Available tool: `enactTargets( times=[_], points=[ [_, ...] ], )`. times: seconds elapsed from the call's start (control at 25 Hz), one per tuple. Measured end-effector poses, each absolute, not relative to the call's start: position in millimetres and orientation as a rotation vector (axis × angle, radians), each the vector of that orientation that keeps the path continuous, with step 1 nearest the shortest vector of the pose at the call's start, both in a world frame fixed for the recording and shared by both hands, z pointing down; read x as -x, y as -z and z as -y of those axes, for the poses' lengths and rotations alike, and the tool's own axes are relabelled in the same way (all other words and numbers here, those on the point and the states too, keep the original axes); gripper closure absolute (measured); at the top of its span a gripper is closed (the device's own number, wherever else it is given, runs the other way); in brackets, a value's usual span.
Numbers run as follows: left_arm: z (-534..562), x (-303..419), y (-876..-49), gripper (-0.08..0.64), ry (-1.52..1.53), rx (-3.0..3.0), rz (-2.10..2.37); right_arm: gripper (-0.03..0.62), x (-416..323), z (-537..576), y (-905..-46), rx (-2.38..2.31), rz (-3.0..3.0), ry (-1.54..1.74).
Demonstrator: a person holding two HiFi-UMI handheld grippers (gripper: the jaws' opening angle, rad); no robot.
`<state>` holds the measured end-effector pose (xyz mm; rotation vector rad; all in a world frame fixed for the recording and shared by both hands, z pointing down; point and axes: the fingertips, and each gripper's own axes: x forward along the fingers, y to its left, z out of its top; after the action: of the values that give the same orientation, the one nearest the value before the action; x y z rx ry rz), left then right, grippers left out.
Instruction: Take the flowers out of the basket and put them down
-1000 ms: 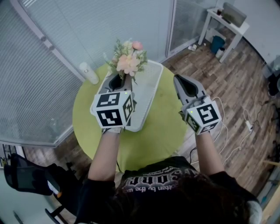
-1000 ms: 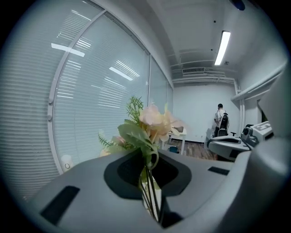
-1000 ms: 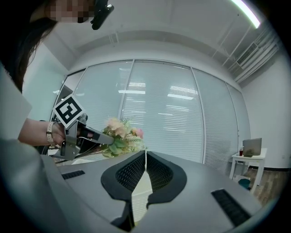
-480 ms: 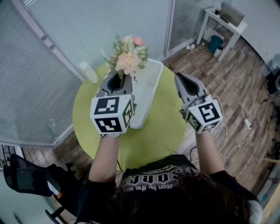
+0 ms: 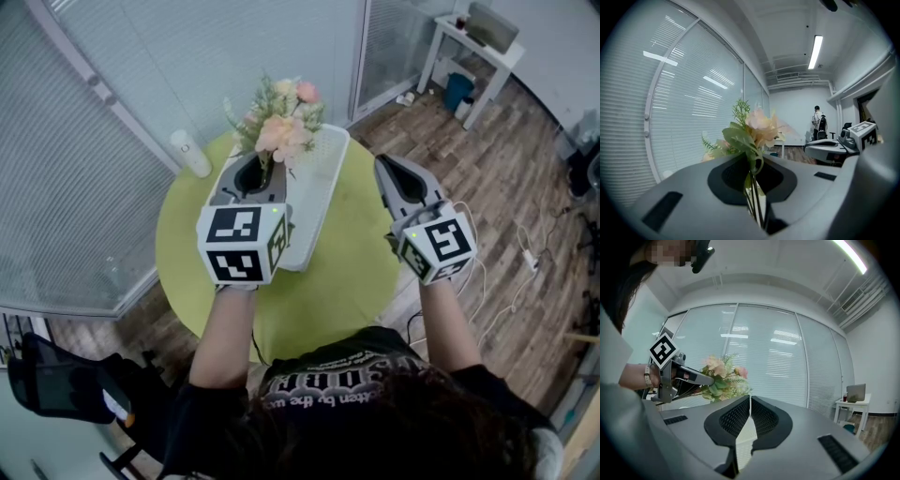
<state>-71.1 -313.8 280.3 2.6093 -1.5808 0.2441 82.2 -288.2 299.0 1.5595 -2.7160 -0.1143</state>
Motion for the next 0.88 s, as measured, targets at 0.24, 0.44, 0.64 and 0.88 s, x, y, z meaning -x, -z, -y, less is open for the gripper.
enactTargets(
  times=[0.24,0.44,0.64,0.88],
  points=[
    [302.8,67.7,-274.4,0.532,-0.201,-2.643,1.548,0.561,-84.6,276.1,-298.0,-1.596,2.696,0.122],
    [292.4,61.1,-269.6,0.531,-0.191,-2.676,1.498,0.561,-88.9,261.0,-296.9,-1.645,2.674,0.129],
    [276.7,43.5,-270.1,0.531,-0.183,-2.715,1.398,0.561,-103.1,239.9,-298.8,-1.720,2.627,0.134],
    [251.6,11.7,-278.0,0.531,-0.196,-2.776,1.248,0.561,-123.0,204.7,-305.5,-1.837,2.545,0.106]
  ],
)
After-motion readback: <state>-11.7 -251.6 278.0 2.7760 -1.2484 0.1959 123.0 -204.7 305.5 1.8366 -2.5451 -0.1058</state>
